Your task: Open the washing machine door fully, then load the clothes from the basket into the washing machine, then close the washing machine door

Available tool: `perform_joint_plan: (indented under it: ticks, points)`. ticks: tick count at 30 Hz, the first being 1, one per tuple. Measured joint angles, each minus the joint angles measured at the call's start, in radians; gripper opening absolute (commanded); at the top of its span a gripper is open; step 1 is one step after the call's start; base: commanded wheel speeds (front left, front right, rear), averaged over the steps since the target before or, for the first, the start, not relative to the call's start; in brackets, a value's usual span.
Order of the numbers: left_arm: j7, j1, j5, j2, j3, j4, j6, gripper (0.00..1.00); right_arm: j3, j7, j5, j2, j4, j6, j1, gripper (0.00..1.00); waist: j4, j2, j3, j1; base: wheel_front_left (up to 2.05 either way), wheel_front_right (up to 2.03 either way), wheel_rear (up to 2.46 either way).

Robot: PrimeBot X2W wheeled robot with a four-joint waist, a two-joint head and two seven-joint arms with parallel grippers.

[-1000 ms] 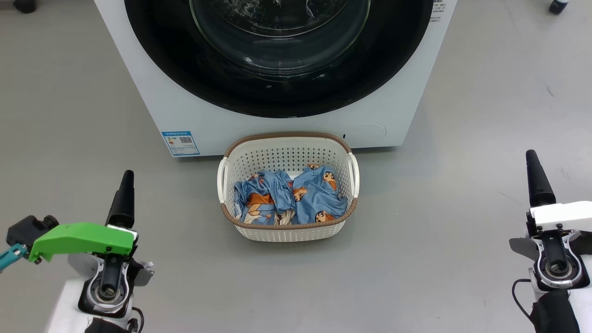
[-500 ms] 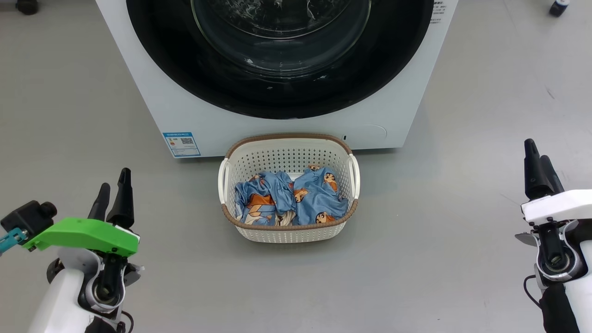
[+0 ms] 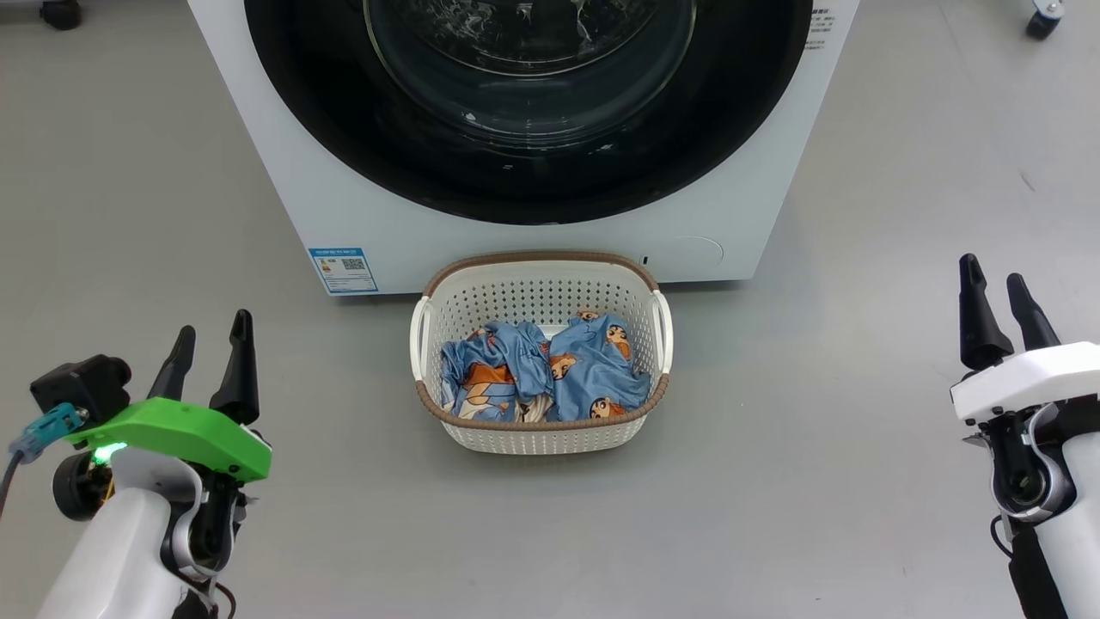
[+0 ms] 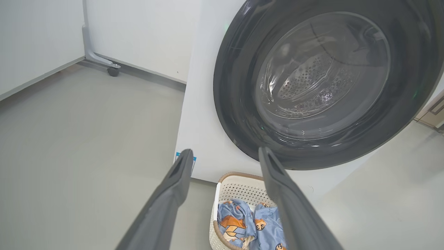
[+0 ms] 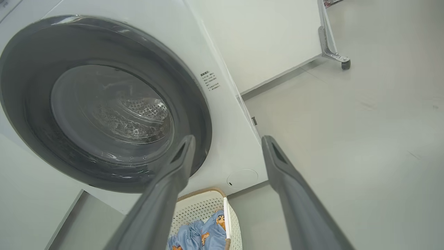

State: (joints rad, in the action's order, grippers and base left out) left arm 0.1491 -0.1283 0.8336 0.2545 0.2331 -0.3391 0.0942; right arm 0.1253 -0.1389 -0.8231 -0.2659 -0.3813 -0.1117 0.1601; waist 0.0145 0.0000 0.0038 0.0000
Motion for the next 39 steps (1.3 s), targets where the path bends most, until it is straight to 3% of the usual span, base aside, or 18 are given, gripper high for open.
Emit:
perform_joint_plan:
  ticks: [11,25,30,39]
  points:
    - [0.041,-0.017,-0.174,0.015,0.022,-0.005,-0.037,1.00,0.062,-0.045,0.171,-0.047,-0.027,0.018,0.024,1.00,0.011,0.0000,-0.003,0.0000,0.00,0.00,0.00]
    - [0.084,-0.022,-0.354,0.034,0.057,-0.010,-0.044,1.00,0.122,-0.091,0.347,-0.083,-0.062,0.035,0.051,1.00,0.013,0.0000,-0.005,0.0000,0.00,0.00,0.00]
    - [0.100,-0.028,-0.416,0.045,0.060,-0.013,-0.050,1.00,0.127,-0.110,0.374,-0.083,-0.078,0.035,0.062,1.00,0.013,0.0000,-0.006,0.0000,0.00,0.00,0.00]
    - [0.100,-0.034,-0.417,0.038,0.038,-0.031,-0.051,1.00,0.114,-0.111,0.376,-0.080,-0.078,0.035,0.063,1.00,0.015,0.0000,-0.006,0.0000,0.00,0.00,0.00]
